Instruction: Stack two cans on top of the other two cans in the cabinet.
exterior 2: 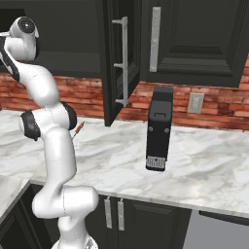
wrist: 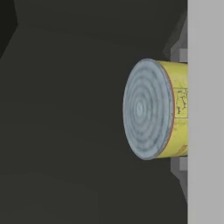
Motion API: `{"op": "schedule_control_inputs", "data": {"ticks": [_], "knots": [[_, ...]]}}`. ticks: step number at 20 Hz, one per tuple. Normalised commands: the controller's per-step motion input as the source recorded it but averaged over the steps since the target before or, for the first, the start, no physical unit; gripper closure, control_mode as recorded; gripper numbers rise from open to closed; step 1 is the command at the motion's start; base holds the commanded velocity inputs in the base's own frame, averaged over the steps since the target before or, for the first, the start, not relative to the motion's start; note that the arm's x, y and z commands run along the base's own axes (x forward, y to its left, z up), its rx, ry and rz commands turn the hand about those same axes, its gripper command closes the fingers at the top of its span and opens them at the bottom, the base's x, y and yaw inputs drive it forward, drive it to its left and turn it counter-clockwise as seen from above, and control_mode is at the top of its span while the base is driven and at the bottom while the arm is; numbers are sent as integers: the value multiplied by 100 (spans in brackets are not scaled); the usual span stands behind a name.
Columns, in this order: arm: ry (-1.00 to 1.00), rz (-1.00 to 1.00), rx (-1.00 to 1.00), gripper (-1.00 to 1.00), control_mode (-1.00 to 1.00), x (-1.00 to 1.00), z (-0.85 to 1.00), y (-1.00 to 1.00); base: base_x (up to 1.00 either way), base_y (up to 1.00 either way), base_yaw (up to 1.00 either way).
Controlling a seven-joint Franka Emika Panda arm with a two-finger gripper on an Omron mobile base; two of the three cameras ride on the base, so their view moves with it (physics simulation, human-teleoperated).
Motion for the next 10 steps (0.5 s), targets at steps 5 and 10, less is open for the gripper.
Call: {"op": "schedule_control_inputs", "data": {"ticks": [5, 10], "knots": [[0, 0, 0, 100, -100, 0, -20, 0, 0, 0, 0], [0, 0, 0, 100, -100, 0, -19, 0, 0, 0, 0]]}}
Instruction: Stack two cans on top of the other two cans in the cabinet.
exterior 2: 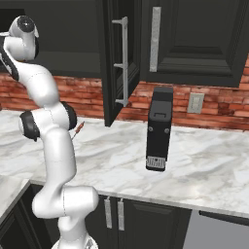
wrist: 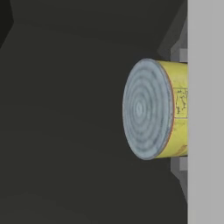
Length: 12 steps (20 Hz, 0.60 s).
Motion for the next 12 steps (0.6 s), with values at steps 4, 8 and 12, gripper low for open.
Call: {"op": "schedule_control_inputs", "data": {"ticks": [4, 8, 12], "knots": [[0, 0, 0, 100, -100, 0, -22, 0, 0, 0, 0], [-2, 0, 0, -100, -100, 3, -23, 0, 0, 0, 0], [-4, 0, 0, -100, -100, 8, -23, 0, 0, 0, 0]]}}
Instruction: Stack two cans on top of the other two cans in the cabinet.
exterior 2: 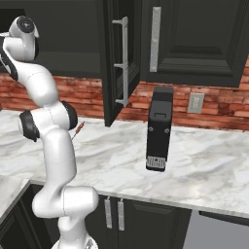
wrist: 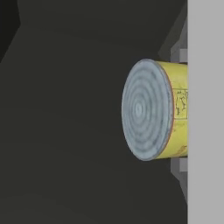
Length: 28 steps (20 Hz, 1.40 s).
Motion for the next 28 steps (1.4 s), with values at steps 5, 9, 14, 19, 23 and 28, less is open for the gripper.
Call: {"op": "schedule_control_inputs", "data": {"ticks": [5, 9, 14, 19, 23, 28], "knots": [[-1, 0, 0, -100, -100, 13, -21, 0, 0, 0, 0], [0, 0, 0, -100, -100, 10, -10, 2, 0, 0, 0], [0, 0, 0, -100, -100, 5, 0, 2, 0, 0, 0], [-2, 0, 0, -100, -100, -19, 0, -3, 0, 0, 0], [0, 0, 0, -100, -100, -30, 0, -9, 0, 0, 0], [0, 0, 0, -100, -100, -27, -5, -17, 0, 0, 0]]}}
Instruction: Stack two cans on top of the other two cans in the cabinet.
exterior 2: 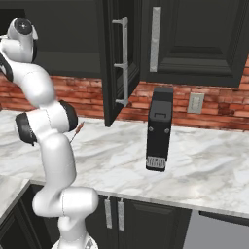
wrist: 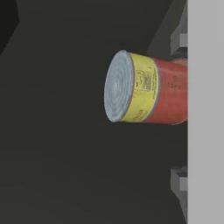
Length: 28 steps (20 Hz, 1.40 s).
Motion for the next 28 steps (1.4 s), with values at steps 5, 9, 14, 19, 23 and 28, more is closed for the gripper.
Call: {"op": "schedule_control_inputs", "data": {"ticks": [5, 9, 14, 19, 23, 28], "knots": [[-2, -1, 0, -100, -100, -29, -20, -29, 0, 0, 0], [-6, -5, 0, -100, -100, -35, -15, -42, 0, 0, 0], [-1, -7, 0, -100, -100, -42, -2, -51, 0, 0, 0], [12, -14, 0, -100, -100, -62, 3, -40, 0, 0, 0], [14, -16, 0, -100, -100, -73, 1, -37, 0, 0, 0], [2, -17, 0, -100, -100, -79, -6, -32, 0, 0, 0]]}}
